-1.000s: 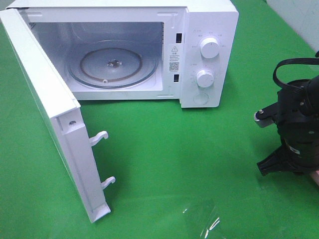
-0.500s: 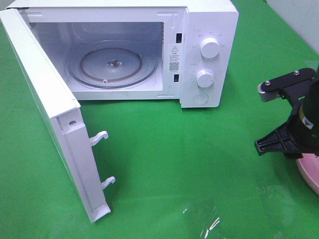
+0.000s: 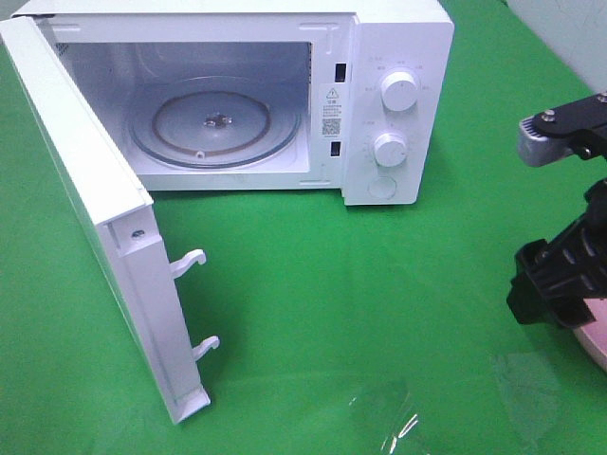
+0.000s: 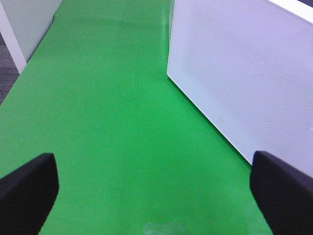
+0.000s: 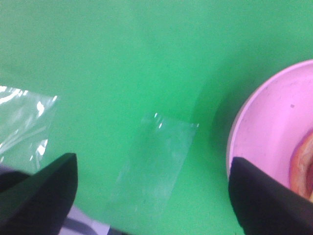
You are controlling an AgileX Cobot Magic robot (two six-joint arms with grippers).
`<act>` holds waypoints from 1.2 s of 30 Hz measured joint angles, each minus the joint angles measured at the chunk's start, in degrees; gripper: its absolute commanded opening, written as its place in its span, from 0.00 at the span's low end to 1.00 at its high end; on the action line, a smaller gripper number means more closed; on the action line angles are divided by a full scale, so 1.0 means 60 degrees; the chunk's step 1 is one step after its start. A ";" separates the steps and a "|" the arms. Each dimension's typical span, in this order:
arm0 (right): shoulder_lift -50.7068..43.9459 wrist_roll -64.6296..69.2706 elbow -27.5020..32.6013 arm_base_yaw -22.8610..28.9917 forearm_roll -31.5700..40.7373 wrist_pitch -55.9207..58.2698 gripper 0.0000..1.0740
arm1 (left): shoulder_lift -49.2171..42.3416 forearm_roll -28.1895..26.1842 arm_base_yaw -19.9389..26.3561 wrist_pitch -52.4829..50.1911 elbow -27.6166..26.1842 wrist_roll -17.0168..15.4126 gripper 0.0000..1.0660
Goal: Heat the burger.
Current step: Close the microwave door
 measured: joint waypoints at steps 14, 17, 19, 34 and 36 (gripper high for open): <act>-0.2960 -0.0401 0.0048 0.0000 0.0630 0.1814 0.74 | 0.0000 0.0000 0.0000 0.0000 0.0000 0.0000 0.93; -0.4230 -0.0411 0.0420 0.0000 0.0745 0.1929 0.73 | 0.0000 0.0000 0.0000 0.0000 0.0000 0.0000 0.93; -0.4956 -0.0411 0.0649 -0.0048 0.0745 0.1929 0.73 | 0.0000 0.0000 0.0000 0.0000 0.0000 0.0000 0.93; -0.8852 -0.1155 0.1843 -0.2263 0.1251 0.1881 0.71 | 0.0000 0.0000 0.0000 0.0000 0.0000 0.0000 0.93; -0.9721 -0.1155 0.1843 -0.2788 0.1270 0.1833 0.71 | 0.0000 0.0000 0.0000 0.0000 0.0000 0.0000 0.93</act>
